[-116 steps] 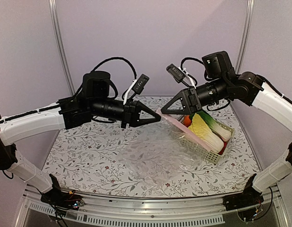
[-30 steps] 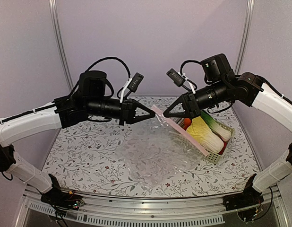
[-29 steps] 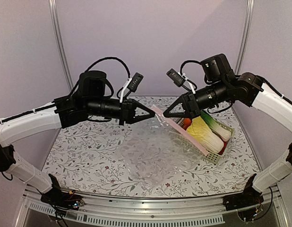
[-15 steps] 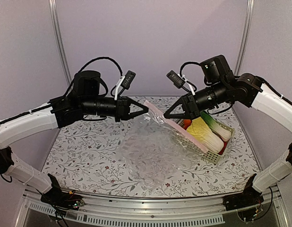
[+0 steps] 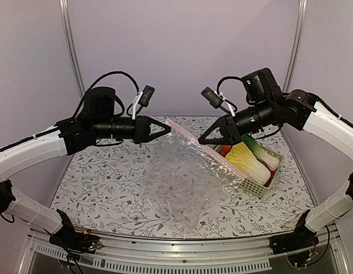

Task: Place the food in the zip-top bag and seal the zipper
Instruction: Unzip the zipper from the zipper food storage bag.

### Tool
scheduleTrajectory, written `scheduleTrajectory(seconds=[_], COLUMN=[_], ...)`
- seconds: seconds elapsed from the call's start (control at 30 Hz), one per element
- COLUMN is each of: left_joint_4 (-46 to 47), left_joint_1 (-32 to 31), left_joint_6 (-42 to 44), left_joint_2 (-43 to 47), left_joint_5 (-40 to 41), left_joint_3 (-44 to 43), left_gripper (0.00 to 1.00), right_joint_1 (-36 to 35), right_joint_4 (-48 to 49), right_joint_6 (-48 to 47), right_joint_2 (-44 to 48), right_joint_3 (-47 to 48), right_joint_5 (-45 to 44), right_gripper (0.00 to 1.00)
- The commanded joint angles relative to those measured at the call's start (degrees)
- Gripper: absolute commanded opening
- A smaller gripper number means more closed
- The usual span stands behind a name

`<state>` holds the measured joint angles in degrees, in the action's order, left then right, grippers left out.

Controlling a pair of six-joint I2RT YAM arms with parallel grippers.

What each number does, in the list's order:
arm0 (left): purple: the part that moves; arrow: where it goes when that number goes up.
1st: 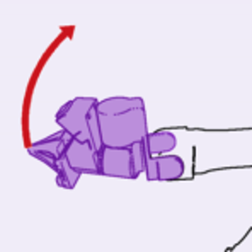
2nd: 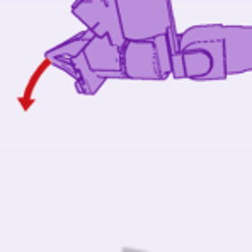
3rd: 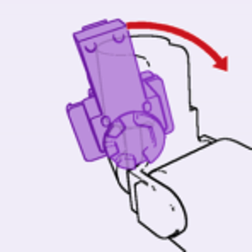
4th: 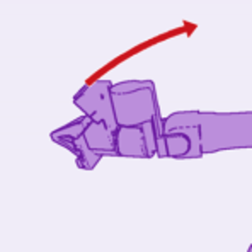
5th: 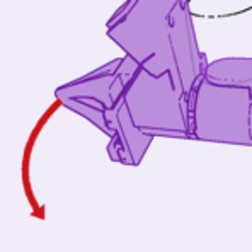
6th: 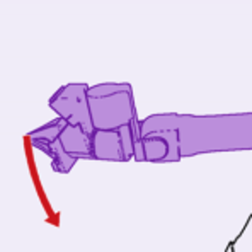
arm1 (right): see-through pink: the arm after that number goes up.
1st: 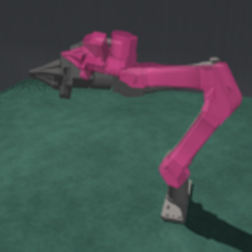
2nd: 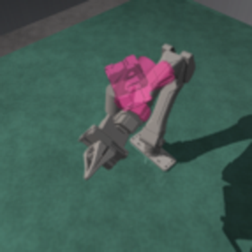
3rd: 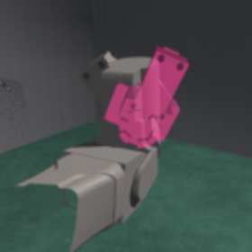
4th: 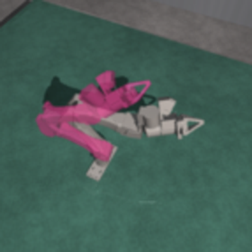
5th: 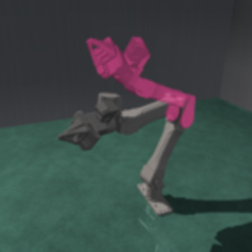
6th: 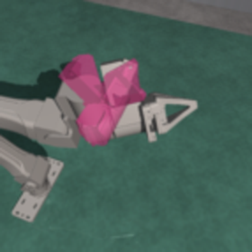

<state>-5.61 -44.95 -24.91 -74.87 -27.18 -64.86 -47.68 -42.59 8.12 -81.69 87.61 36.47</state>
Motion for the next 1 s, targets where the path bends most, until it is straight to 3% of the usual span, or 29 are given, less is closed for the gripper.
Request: scheduleTrajectory(seconds=[0.0, 0.97], left_joint_4=[-1.0, -8.1], left_joint_1=[2.8, 13.4], left_joint_6=[-0.7, 1.9], left_joint_2=[2.0, 10.7], left_joint_5=[4.1, 4.4], left_joint_3=[1.7, 5.5], left_gripper=[0.00, 0.00], right_joint_1=[-0.3, -0.4], right_joint_4=[-1.9, -2.9], right_joint_6=[0.2, 0.1], right_joint_2=[1.9, 2.0], right_joint_3=[-0.9, -1.6], right_joint_5=[0.3, -1.7], right_gripper=[0.00, 0.00])
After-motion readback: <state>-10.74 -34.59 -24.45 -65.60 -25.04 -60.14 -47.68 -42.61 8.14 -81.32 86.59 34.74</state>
